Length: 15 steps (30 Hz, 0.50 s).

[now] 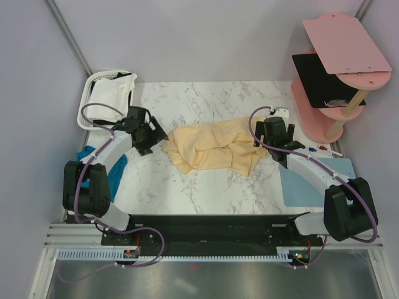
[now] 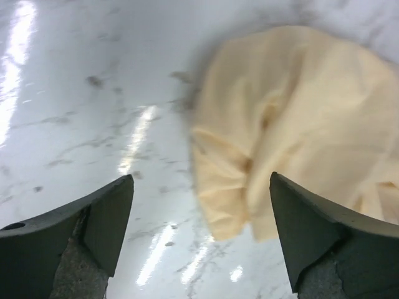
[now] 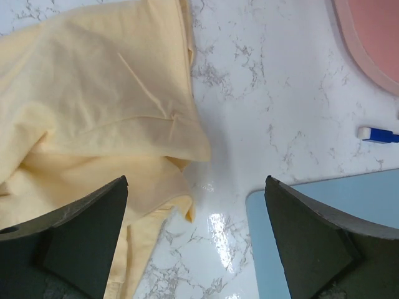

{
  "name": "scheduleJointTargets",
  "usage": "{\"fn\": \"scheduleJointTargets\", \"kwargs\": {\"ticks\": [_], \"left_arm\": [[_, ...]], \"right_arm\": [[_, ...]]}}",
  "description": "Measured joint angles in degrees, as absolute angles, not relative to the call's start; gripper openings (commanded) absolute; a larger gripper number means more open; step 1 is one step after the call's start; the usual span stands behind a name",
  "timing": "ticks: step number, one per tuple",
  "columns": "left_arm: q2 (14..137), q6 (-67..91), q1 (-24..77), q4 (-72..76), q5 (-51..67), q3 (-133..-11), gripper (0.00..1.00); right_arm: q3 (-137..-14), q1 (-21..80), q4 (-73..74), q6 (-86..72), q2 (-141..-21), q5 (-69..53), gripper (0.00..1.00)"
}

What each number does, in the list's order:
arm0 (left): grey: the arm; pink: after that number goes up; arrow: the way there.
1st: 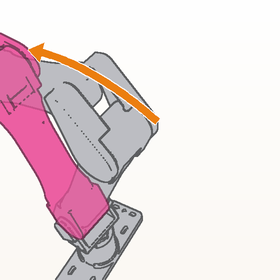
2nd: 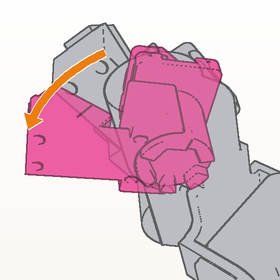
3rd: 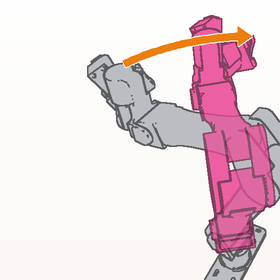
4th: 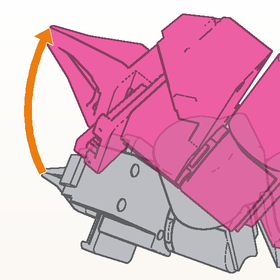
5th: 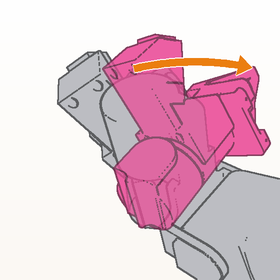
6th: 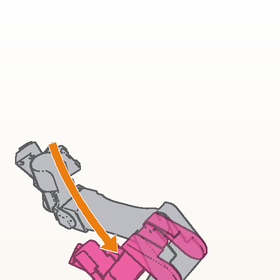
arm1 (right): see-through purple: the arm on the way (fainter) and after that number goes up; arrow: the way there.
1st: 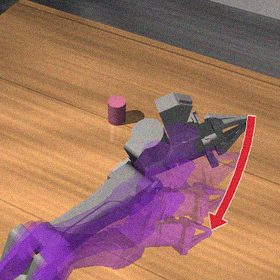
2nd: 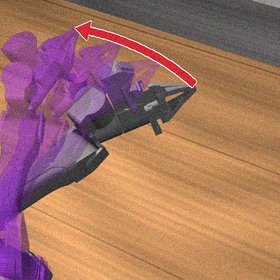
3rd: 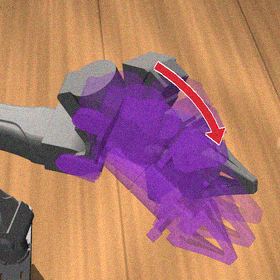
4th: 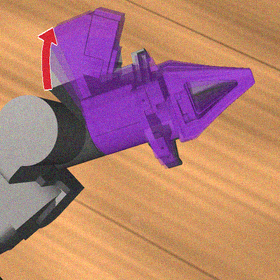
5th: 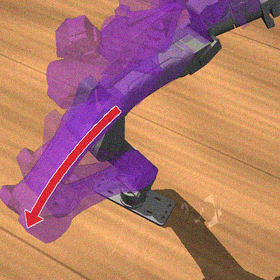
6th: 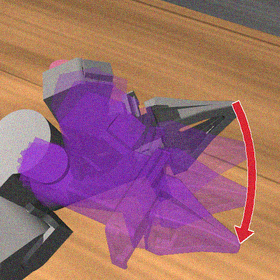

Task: Fold and stack the t-shirts
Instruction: Move the tshirt to the center of the board

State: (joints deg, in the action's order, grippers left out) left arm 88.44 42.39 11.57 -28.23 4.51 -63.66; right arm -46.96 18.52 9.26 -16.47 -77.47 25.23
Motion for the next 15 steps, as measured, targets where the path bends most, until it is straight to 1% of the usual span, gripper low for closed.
{"fn": "scheduleJointTargets", "kwargs": {"ticks": [2, 5, 7, 10, 12, 15], "left_arm": [[88.33, 43.77, 8.43, -30.0, 3.2, -59.46, 1.0], [86.52, 43.68, 8.64, -30.7, 1.67, -58.65, 1.0], [83.48, 42.41, 11.44, -29.65, 1.32, -59.0, 1.0], [79.88, 39.66, 18.39, -27.29, 0.99, -60.84, 1.0], [79.57, 37.65, 23.9, -24.82, 0.6, -62.3, 0.97], [81.82, 35.31, 30.2, -22.35, 0.71, -63.05, 0.96]], "right_arm": [[-46.96, 18.52, 9.52, -16.49, -77.91, 24.21, 0.98], [-46.96, 18.52, 9.78, -16.53, -78.13, 22.55, 0.98], [-46.96, 18.52, 9.78, -16.58, -78.22, 21.28, 0.98], [-46.96, 18.52, 9.87, -16.86, -79.09, 19.57, 0.98], [-46.96, 18.52, 10.09, -17.43, -80.34, 18.92, 0.98], [-46.96, 18.52, 10.85, -17.87, -82.04, 18.09, 0.98]]}}
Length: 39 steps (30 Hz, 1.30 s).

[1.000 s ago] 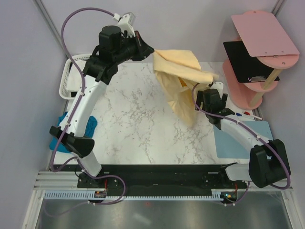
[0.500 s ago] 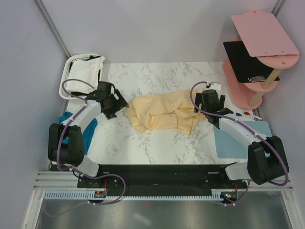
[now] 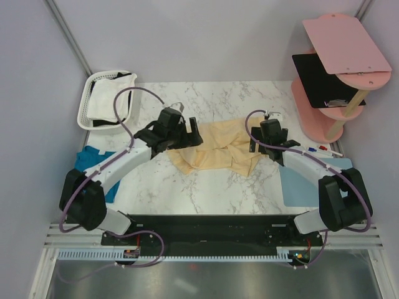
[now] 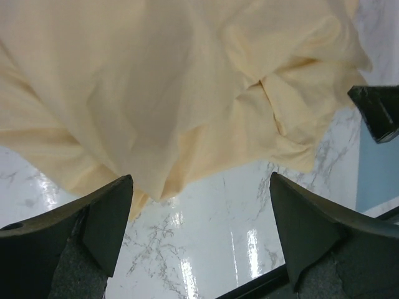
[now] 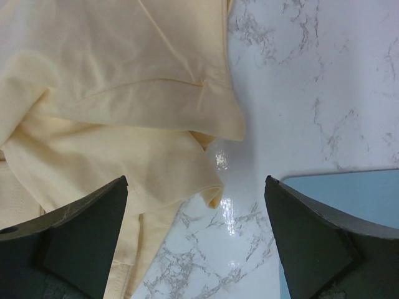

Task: Fold and stack the t-shirts
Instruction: Move the tshirt to the center of the board, then flatten the tshirt out

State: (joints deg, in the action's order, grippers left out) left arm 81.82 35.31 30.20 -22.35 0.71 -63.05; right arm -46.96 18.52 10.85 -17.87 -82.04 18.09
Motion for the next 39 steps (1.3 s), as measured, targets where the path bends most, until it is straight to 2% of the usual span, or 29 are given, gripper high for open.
{"fn": "scheduleJointTargets", "kwargs": {"ticks": [6, 14, 16, 17, 19, 20, 22, 23, 32, 38, 39], "left_arm": [[95.2, 31.48, 40.51, -22.48, -2.13, -64.6, 0.96], [105.23, 27.53, 49.98, -24.97, -9.19, -69.97, 0.95], [107.7, 26.85, 51.09, -25.28, -10.85, -72.73, 0.85], [108.73, 26.68, 51.44, -25.52, -11.62, -73.78, 0.71], [111.44, 26.17, 52.1, -26.48, -13.82, -76.55, 0.53], [112.64, 25.96, 52.27, -27.07, -15.05, -77.65, 0.3], [115.2, 25.67, 52.53, -28.49, -17.76, -79.99, 0.08], [116.07, 25.54, 52.6, -29.17, -19.07, -81.12, 0.02], [117.54, 25.5, 52.75, -36.69, -31.03, -85.78, 0.02], [105.49, 23.9, 51.27, -39.22, -35.11, -86.17, 0.02], [103.24, 23.42, 50.41, -39.24, -35.55, -86.72, 0.02]], "right_arm": [[-46.94, 18.52, 11.62, -17.76, -82.54, 17.58, 0.98], [-46.13, 18.52, 11.64, -17.19, -80.77, 17.67, 0.98], [-46.13, 18.52, 11.62, -17.17, -80.55, 17.76, 0.98], [-46.13, 18.52, 11.66, -17.15, -80.55, 17.76, 0.98], [-46.13, 18.52, 11.73, -17.1, -80.55, 17.78, 0.98], [-46.13, 18.52, 11.68, -17.1, -80.55, 17.78, 0.98], [-46.13, 18.52, 11.75, -17.02, -80.55, 17.76, 0.98], [-46.13, 18.52, 11.75, -16.93, -80.55, 17.72, 0.98], [-46.11, 18.52, 11.88, -16.75, -80.55, 16.73, 0.98], [-46.11, 18.52, 11.9, -17.21, -80.64, 16.78, 0.98], [-46.11, 18.52, 11.88, -17.39, -80.77, 16.75, 0.93]]}}
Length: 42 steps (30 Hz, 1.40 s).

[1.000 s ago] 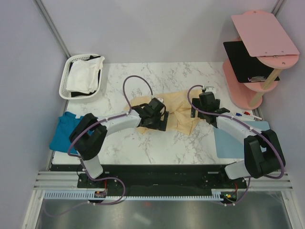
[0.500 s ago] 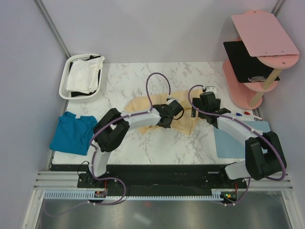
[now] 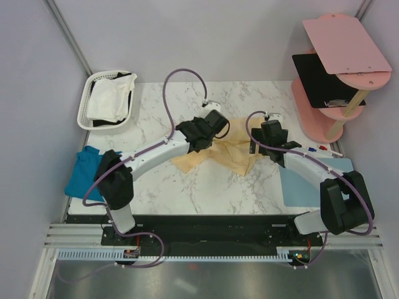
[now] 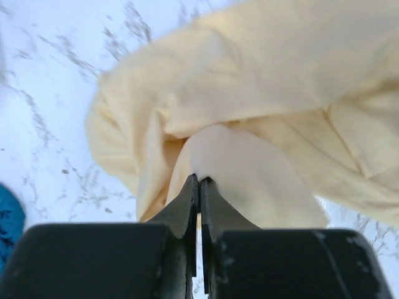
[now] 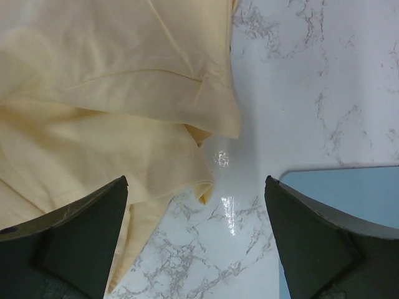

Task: Fold and stack the t-shirts
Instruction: Flatten the tshirt out

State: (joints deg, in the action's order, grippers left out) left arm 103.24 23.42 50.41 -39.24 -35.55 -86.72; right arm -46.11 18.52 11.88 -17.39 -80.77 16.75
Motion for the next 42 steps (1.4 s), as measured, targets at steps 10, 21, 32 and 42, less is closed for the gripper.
{"fn": "scheduleJointTargets", "kwargs": {"ticks": [10, 21, 32, 42], "left_arm": [[97.89, 18.76, 37.78, -40.38, -37.06, -89.93, 0.02], [98.35, 16.16, 35.88, -40.75, -36.69, -89.93, 0.02], [101.51, 15.44, 23.59, -40.82, -35.42, -89.71, 0.02], [111.57, 15.42, 20.51, -41.12, -34.41, -90.45, 0.02]], "right_arm": [[-52.9, 18.52, 11.16, -18.35, -93.73, 14.52, 0.82], [-64.84, 18.52, 10.83, -17.52, -103.44, 13.78, 0.38], [-65.36, 18.9, 11.05, -16.1, -100.82, 12.91, 0.98], [-57.65, 19.99, 11.27, -19.99, -89.8, 11.38, 0.85]]}}
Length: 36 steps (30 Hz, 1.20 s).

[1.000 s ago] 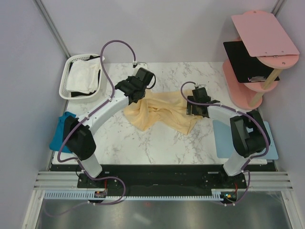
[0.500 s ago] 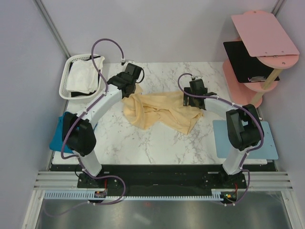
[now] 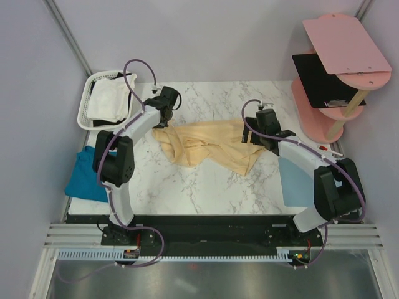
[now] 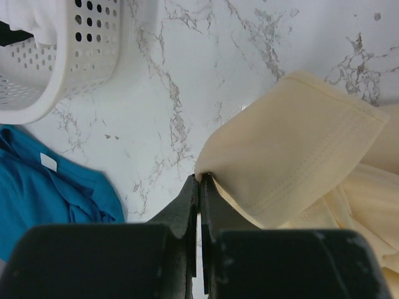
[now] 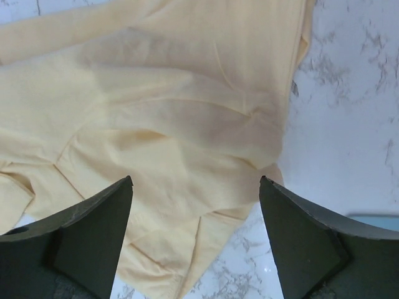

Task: Fold and stack the t-shirts
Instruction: Flatten the tshirt out

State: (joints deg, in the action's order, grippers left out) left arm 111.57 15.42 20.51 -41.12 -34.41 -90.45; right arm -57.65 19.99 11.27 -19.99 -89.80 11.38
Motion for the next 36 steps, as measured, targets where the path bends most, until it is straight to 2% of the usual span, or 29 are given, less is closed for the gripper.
{"fn": "scheduleJointTargets", "kwargs": {"ticks": [4, 10, 18, 25, 28, 29, 32, 36], "left_arm": [[113.32, 15.42, 20.32, -41.45, -34.13, -91.33, 0.02], [113.75, 15.42, 20.32, -41.5, -33.93, -91.57, 0.02], [113.75, 15.42, 20.32, -41.52, -33.91, -91.61, 0.02], [113.75, 15.42, 20.32, -41.52, -33.91, -91.66, 0.02], [113.75, 15.42, 20.32, -41.52, -33.91, -91.66, 0.02], [113.75, 15.42, 20.32, -41.52, -33.93, -91.66, 0.02], [113.75, 15.42, 20.32, -41.52, -33.93, -91.66, 0.02], [113.75, 15.42, 20.32, -41.52, -33.98, -91.68, 0.02]], "right_arm": [[-53.12, 16.8, 12.05, -25.5, -85.6, 7.22, 0.74], [-48.12, 10.55, 10.52, -33.15, -82.65, 0.67, 0.66], [-43.94, 9.37, 5.93, -39.94, -84.79, -7.18, 0.6], [-42.74, 9.37, 2.11, -42.78, -88.92, -9.28, 0.52], [-42.57, 9.37, 0.3, -43.4, -90.35, -9.13, 0.39], [-42.54, 9.37, -0.21, -43.55, -90.65, -9.06, 0.26], [-42.54, 9.37, -2.22, -44.21, -91.44, -8.6, 0.07], [-41.98, 9.41, -4.89, -44.84, -91.53, -7.03, 0.0]]}}
